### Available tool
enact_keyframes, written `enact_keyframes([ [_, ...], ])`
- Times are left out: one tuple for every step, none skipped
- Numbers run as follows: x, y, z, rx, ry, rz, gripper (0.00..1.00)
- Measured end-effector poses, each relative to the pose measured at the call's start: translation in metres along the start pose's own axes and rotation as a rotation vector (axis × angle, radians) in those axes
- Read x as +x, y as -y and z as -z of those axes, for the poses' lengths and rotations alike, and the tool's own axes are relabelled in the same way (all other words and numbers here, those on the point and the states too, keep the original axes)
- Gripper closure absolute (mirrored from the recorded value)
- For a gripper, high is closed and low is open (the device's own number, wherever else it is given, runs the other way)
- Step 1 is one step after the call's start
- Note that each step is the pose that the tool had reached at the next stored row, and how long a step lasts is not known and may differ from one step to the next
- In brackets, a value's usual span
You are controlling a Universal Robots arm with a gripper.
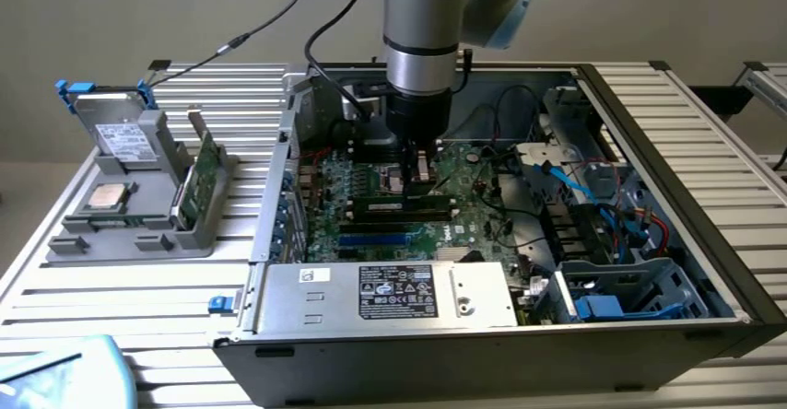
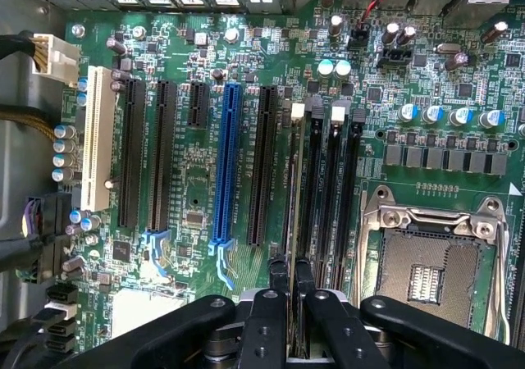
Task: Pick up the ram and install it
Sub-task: 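Insert the ram into the slot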
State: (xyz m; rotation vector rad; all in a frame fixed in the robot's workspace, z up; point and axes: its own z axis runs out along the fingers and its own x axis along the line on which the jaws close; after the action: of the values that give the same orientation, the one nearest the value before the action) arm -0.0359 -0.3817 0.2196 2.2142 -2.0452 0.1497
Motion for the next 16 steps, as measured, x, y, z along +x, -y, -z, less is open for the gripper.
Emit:
enact_keyframes([
  [0.0000,0.0000,0.0000,0.0000,0.0000,0.000,0.86],
  [0.0000,0.0002,0.0000,0.0001,0.0000,0.000,0.86],
  [0.0000,0.0004,0.0000,0.0000,0.0001,0.000,0.86],
  [0.0001,0.0008,0.0000,0.0001,0.0000,0.000,0.86],
  [0.0001,0.0010,0.0000,0.0001,0.0000,0.000,0.86],
  [0.0001,0.0010,0.0000,0.0000,0.0000,0.000,0.86],
  [0.0001,0.0010,0.0000,0.0000,0.0000,0.000,0.86],
  [0.0001,0.0010,0.0000,0.0000,0.0000,0.000,0.86],
  [0.0001,0.0010,0.0000,0.0000,-0.0001,0.000,0.86],
  [0.0001,0.0011,-0.0001,0.0000,-0.0002,0.000,0.86],
  [0.0000,0.0011,-0.0004,0.0000,0.0000,0.000,0.86],
  [0.0000,0.0011,-0.0006,0.0001,0.0001,0.000,0.86],
  [0.0000,0.0011,-0.0007,0.0000,-0.0001,0.000,0.86],
  [0.0000,0.0012,-0.0007,0.0000,-0.0001,0.000,0.86],
  [0.0000,0.0012,-0.0008,0.0000,-0.0002,0.000,0.86],
  [0.0000,0.0012,-0.0008,0.0000,-0.0001,0.000,0.86],
])
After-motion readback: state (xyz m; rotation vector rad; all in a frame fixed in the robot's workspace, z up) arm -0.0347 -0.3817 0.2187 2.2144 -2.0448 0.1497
